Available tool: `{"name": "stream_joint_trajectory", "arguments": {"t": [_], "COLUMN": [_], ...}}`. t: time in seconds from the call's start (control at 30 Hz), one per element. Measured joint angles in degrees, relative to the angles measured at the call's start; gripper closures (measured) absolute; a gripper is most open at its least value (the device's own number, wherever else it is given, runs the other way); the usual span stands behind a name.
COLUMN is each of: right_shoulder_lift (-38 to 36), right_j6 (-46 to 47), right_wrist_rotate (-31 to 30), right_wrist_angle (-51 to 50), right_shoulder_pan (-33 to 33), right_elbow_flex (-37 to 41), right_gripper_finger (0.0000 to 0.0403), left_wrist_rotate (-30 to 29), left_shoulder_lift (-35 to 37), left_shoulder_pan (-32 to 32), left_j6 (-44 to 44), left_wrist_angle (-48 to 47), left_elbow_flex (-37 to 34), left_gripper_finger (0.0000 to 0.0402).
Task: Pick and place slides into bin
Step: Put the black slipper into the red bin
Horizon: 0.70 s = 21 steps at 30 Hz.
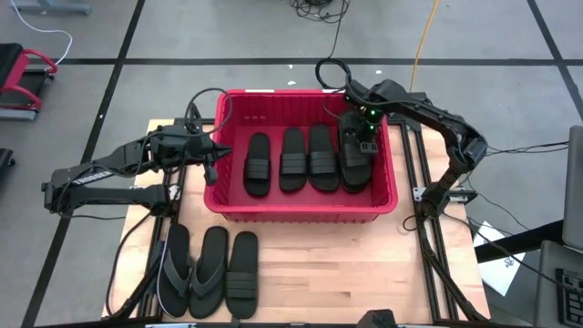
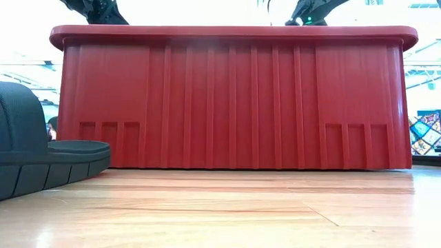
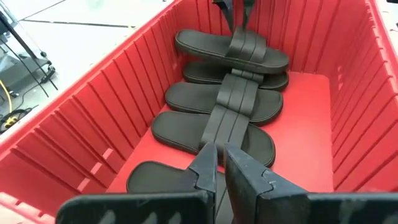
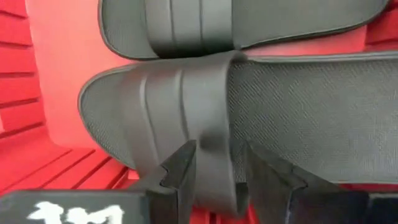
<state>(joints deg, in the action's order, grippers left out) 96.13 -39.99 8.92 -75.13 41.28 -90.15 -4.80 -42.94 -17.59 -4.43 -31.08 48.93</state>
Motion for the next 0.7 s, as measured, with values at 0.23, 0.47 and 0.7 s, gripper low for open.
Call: {"name": "stream_joint_trajectory", "arguments": {"t": [0.23,0.47,0.7], "right_shoulder_lift": [0.1,1.2,2.7], "right_j6": [-2.1,-1.1,-1.1], "right_wrist_rotate": [5.3,6.4,9.2], "right_wrist_angle": [2.3,0.1,-1.9], "right_shoulder_pan": [0.0,-0.1,-0.1], "right_elbow_flex": [0.0,0.0,0.0], "right_gripper_finger": [0.0289,0.0335,0.0377], "left_wrist_rotate": [0.0,0.0,0.0], "left_shoulder_lift": [0.0,0.0,0.0], "left_shoulder_pan": [0.0,0.0,0.0], "left_j6": [0.1,1.6,2.0], "left_wrist_angle": [0.1,0.0,0.0], "left_elbow_flex": [0.0,0.0,0.0], "left_gripper_finger": [0.0376,0.0376,0.0376]}}
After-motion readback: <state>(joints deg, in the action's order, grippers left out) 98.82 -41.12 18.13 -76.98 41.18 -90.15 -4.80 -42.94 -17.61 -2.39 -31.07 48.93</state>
